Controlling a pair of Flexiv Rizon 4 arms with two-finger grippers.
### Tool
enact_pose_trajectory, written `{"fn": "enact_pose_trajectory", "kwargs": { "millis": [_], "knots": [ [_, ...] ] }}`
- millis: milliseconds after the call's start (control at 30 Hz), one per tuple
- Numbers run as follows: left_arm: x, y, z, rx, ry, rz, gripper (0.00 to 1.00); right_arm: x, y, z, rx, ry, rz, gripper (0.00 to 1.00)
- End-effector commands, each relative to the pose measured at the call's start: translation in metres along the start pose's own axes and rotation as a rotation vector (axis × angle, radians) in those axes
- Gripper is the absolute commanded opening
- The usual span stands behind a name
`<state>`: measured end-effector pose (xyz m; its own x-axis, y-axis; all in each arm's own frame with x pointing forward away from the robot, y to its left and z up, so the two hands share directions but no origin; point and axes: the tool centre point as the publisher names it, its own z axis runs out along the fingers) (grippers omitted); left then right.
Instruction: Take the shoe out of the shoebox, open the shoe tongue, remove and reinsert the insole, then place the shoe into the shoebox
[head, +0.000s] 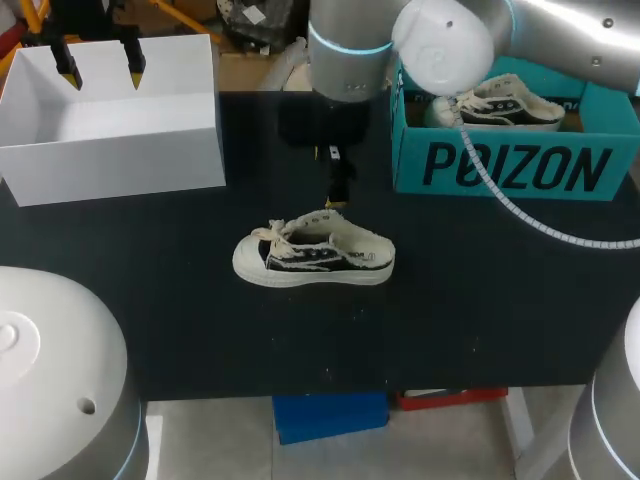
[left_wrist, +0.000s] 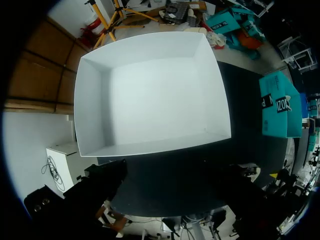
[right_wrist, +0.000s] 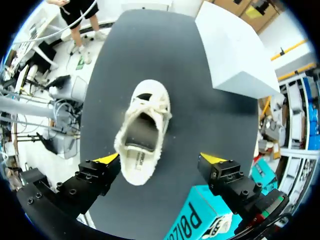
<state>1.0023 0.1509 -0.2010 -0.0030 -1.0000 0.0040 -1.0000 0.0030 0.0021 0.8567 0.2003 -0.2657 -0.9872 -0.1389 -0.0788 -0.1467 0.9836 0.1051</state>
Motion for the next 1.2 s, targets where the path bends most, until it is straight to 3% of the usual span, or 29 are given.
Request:
{"fn": "enact_pose_trajectory", "kwargs": {
  "millis": [33,167,1200],
  "knots": [
    [0.001,0.001,-0.001,-0.001,-0.002,-0.002,1.0,0.021,-0.053,-0.027,-0.266,-0.033,-0.012,1.0],
    [0.001,0.001,-0.001,-0.001,-0.002,-0.002,1.0,0.036,-0.076,-0.032,-0.35,-0.01,-0.046,1.0],
    [0.001,0.001,-0.001,-0.001,-0.002,-0.002,1.0,0.036,-0.076,-0.032,-0.35,-0.01,-0.046,1.0]
  ]
}}
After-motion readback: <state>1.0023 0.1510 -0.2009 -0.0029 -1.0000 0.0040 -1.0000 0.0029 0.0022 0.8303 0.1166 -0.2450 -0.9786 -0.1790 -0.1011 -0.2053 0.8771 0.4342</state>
